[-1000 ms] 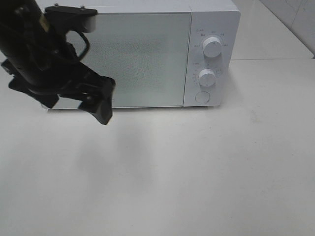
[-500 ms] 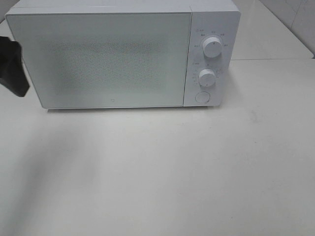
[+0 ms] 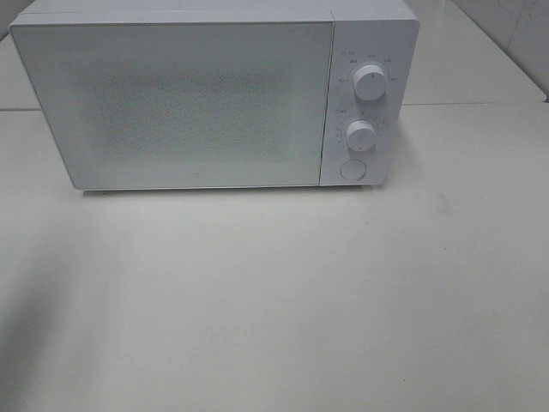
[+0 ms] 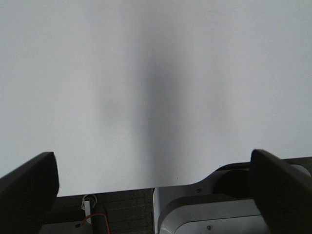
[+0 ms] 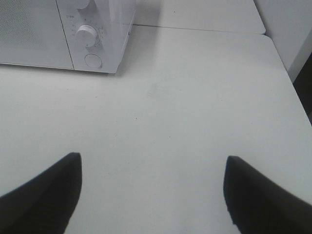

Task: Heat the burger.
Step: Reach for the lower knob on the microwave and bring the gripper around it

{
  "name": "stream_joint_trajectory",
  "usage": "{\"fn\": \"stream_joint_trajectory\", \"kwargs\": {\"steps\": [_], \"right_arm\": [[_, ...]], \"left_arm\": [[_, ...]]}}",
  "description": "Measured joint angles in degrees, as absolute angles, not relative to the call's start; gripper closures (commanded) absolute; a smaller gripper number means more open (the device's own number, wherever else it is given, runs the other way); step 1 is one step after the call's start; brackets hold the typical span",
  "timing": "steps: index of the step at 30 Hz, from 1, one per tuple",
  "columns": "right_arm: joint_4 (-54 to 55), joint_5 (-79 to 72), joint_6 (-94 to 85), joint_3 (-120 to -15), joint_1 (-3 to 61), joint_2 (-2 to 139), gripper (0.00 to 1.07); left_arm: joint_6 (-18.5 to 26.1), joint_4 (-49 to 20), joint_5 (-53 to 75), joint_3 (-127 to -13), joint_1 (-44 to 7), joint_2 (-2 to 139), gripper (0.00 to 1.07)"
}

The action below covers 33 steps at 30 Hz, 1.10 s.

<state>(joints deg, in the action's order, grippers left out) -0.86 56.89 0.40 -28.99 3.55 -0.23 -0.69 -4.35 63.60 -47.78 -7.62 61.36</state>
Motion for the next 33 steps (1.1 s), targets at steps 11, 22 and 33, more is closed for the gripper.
{"fn": "stream_joint_trajectory", "kwargs": {"steps": [11,22,33], "right_arm": [[-0.9,56.9,0.4,-29.0,3.6,-0.2,0.31],[-0.9,56.9,0.4,-29.0,3.6,-0.2,0.31],[-0.9,56.9,0.4,-29.0,3.6,-0.2,0.31]], "left_arm": [[-0.7,-3.2,63.7,-35.8,-7.6,44.3,0.08],[-0.7,-3.0,62.2,-30.0,-7.6,29.8,0.08],[-0.7,-3.7,62.1,-30.0,-7.6,14.3,0.08]]}}
